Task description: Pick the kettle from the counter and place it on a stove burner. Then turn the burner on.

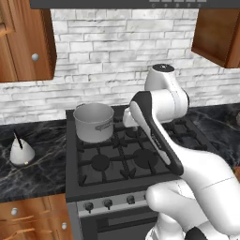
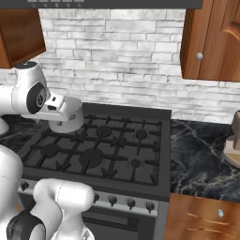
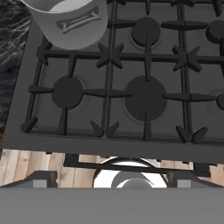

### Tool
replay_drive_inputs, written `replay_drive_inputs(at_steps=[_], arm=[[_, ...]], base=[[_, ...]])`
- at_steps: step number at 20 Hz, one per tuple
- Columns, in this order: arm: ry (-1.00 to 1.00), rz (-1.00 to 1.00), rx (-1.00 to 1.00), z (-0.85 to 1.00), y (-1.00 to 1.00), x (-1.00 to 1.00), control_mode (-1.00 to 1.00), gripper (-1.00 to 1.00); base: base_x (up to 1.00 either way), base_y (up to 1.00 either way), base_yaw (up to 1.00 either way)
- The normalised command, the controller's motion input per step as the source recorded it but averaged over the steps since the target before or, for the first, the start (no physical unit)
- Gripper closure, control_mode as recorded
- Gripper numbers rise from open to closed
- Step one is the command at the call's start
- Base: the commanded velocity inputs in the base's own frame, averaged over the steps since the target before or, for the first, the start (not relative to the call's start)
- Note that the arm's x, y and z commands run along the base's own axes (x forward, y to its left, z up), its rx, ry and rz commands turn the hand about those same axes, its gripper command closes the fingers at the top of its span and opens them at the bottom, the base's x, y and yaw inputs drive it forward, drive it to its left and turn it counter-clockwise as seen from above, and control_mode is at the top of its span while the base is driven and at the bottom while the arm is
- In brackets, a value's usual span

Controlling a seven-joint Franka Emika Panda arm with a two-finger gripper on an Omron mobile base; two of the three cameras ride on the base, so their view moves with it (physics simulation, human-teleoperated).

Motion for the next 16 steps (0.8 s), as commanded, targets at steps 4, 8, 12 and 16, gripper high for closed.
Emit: replay_drive_inputs(at_steps=[4, 8, 12, 16], arm=[[0.00, 0.00, 0.01, -0.02, 0.46, -0.04, -1.00, -1.00], [0.00, 0.00, 0.04, -0.03, 0.47, -0.01, -1.00, -1.00], [0.00, 0.00, 0.04, -0.04, 0.54, 0.00, -1.00, -1.00], [0.01, 0.00, 0.04, -0.04, 0.65, 0.00, -1.00, -1.00]], base=[[0.00, 0.00, 0.00], [0.00, 0.00, 0.00], [0.00, 0.00, 0.00], [0.00, 0.00, 0.00]])
